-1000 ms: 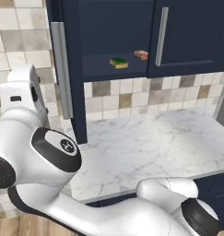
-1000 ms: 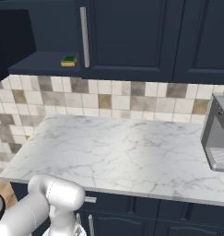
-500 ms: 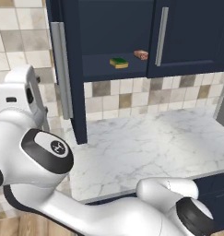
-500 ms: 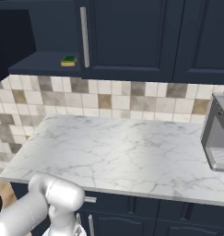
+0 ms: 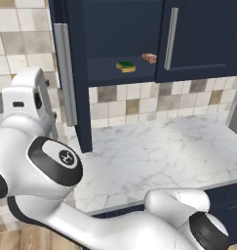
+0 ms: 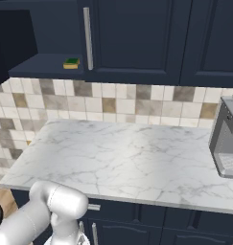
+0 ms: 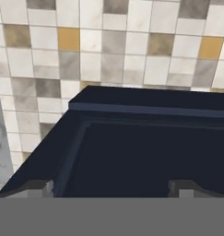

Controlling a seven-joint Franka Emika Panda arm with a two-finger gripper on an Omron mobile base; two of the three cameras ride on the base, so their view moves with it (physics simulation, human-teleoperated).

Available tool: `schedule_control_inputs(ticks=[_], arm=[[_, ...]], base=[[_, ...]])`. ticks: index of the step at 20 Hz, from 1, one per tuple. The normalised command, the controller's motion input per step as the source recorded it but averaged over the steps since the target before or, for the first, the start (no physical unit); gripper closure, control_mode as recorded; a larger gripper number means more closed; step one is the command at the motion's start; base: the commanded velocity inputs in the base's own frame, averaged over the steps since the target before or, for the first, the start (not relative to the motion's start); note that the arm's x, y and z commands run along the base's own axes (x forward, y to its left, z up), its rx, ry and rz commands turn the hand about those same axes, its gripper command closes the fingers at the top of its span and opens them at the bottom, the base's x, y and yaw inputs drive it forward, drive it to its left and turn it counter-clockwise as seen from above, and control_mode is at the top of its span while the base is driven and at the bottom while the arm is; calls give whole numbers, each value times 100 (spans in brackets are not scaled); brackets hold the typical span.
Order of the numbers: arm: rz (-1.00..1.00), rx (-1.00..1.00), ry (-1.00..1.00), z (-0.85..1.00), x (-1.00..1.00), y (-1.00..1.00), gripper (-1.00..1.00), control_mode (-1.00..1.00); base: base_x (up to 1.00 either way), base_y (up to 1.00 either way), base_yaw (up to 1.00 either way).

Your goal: Pick up the bar soap and sponge from the sink, and place them back in the cabinet, and close the cabinet doors.

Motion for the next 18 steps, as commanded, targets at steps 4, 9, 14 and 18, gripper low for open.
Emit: schedule_control_inputs(ticks=[4,9,14,18], arm=[[0,0,-6,0,0,-46,-100,-100],[0,0,-6,0,0,-45,-100,-100],[0,0,-6,0,0,-45,-100,-100],[0,0,-5,0,0,-45,-100,-100]], base=[[0,0,0],[0,0,0],[0,0,0],[0,0,0]])
